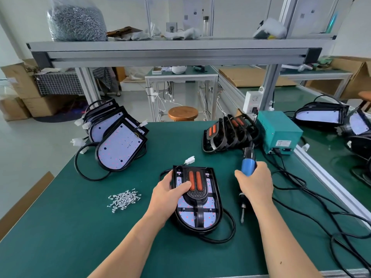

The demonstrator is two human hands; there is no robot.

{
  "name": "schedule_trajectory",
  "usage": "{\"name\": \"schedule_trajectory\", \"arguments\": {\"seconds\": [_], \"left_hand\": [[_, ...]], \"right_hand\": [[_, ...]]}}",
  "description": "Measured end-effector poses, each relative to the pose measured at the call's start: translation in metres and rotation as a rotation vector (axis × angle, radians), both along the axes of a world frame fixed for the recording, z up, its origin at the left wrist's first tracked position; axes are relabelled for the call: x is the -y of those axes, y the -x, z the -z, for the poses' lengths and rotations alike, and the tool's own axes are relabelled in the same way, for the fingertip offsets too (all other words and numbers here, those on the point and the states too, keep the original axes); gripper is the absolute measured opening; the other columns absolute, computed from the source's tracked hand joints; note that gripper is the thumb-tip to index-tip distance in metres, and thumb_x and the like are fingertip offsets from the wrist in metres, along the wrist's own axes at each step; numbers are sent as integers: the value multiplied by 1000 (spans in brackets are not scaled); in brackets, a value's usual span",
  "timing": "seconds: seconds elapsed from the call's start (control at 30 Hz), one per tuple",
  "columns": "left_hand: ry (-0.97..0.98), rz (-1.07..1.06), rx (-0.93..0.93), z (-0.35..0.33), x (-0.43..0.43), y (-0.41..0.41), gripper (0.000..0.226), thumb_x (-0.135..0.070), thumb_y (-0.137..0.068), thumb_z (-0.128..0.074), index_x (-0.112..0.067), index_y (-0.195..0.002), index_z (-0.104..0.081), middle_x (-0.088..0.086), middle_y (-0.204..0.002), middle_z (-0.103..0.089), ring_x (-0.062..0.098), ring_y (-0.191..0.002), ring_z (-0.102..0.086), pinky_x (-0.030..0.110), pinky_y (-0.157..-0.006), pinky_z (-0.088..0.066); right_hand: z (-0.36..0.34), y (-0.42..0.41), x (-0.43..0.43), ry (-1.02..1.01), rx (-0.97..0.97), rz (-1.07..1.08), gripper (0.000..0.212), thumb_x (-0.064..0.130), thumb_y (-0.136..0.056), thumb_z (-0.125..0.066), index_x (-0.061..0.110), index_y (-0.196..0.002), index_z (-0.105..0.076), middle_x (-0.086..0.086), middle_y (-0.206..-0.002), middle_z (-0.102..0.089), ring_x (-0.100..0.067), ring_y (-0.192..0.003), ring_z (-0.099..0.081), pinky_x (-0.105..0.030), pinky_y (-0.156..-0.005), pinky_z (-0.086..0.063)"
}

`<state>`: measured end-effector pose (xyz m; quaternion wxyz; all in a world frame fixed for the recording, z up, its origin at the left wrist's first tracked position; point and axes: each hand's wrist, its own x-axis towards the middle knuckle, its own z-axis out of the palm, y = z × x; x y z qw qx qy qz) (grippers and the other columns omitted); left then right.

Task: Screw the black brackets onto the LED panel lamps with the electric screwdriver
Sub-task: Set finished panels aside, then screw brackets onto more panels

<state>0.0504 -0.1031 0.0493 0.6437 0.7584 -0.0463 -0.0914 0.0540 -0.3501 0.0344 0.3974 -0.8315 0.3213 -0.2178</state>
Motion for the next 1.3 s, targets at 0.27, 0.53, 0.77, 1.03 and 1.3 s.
{"name": "schedule_trajectory", "arguments": {"seconds": [0.27,0.53,0.77,1.03,1.3], "left_hand": [[0,-90,61,7,0,1,17,-30,-87,-72,-34,-103,-71,-13,-95,-77,7,-90,-73,38,-91,-57],[-85,-259,116,12,1,1,10,-33,-89,-68,-34,-98,-70,1,-86,-73,21,-84,-67,23,-76,-54],[-271,-413,265,18,1,0,21,-22,-88,-72,-12,-106,-69,-5,-115,-51,13,-108,-48,21,-94,-34],[-2,-324,113,14,-7,-4,15,-26,-85,-70,-33,-97,-64,-10,-104,-70,-5,-88,-66,11,-75,-47],[242,-249,-27,15,-14,-9,51,-32,-71,-67,-27,-122,-65,0,-103,-77,23,-100,-73,50,-99,-53]], "right_hand": [[5,5,1,54,-15,-19,37,42,-91,-63,9,-107,-54,-10,-104,-54,-29,-85,-52,-38,-74,-44],[-8,33,-38,224,463,-197,25,13,-92,-69,7,-116,-64,-6,-106,-59,-23,-99,-54,-37,-90,-46],[-3,47,-75,48,201,-454,36,26,-95,-64,19,-130,-58,6,-109,-66,-10,-100,-62,-31,-92,-49],[-1,41,-96,-787,131,-475,27,22,-97,-62,28,-124,-63,6,-112,-75,-17,-109,-70,-39,-99,-51],[-17,27,-98,-1298,51,-633,43,9,-89,-67,3,-131,-60,-24,-118,-71,-42,-109,-69,-55,-94,-56]]}}
